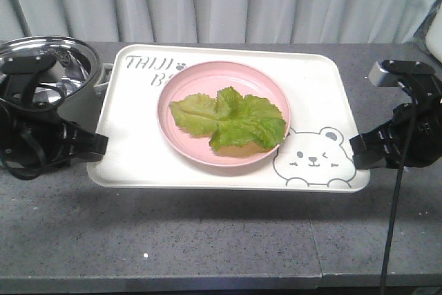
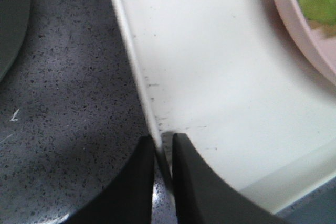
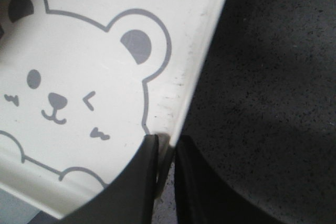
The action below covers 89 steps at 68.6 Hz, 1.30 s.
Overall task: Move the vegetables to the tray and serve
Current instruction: 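Close both grippers on the tray edges and lift the tray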
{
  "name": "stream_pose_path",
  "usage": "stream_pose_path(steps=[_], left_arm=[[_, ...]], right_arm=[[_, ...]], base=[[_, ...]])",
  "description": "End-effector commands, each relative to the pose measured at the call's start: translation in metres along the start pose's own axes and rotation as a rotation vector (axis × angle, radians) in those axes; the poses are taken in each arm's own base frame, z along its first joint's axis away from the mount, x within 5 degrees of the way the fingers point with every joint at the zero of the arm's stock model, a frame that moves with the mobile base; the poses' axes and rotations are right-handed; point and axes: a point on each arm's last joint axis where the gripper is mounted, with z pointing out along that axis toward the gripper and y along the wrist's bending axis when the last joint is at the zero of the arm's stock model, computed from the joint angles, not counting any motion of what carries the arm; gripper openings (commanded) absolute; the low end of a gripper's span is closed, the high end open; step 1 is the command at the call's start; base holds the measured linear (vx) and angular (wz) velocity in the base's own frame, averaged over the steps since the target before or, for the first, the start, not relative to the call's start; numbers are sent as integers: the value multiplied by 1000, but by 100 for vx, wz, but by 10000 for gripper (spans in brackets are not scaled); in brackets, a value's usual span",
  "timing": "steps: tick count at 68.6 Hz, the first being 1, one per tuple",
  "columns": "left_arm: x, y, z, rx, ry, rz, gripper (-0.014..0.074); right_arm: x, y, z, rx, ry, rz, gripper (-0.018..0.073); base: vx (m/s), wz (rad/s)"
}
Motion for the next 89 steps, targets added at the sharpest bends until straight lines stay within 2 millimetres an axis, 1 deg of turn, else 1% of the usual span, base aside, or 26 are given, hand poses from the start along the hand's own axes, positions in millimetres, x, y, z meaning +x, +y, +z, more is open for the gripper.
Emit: stream_pose_path(steps=[1, 9, 13, 18, 26, 32, 38, 51, 61, 89], left_arm=[[-6, -16, -34, 43, -128, 49, -8], [2, -22, -53, 45, -157, 70, -8], [7, -23, -58, 47, -165, 74, -8], [19, -23, -60, 50, -152, 71, -8], [44, -20, -56, 51, -129, 53, -8], [59, -17, -54, 44, -127, 47, -8], [68, -16, -55, 41, -126, 45, -8], [70, -15, -53, 41, -110, 42, -8], [70, -15, -53, 42, -109, 42, -8], [70, -15, -53, 42, -107, 43, -8]], right_arm=[[0, 20, -31, -57, -88, -36, -4], [7, 29, -44, -71, -112, -48, -4], [14, 33, -48, -77, -130, -46, -4], [27, 36, -47, -87, -138, -32, -3], [51, 38, -42, -86, -141, -18, -3], [63, 40, -44, -82, -156, -17, -3], [71, 43, -47, -82, -166, -23, -3], [76, 49, -58, -79, -209, -43, -1], [79, 51, -62, -77, -217, -53, -1], [90, 58, -63, -138, -109, -64, -1]], base=[[0, 0], [0, 0], [0, 0], [0, 0], [0, 0], [0, 0], [0, 0], [0, 0], [0, 0], [0, 0]])
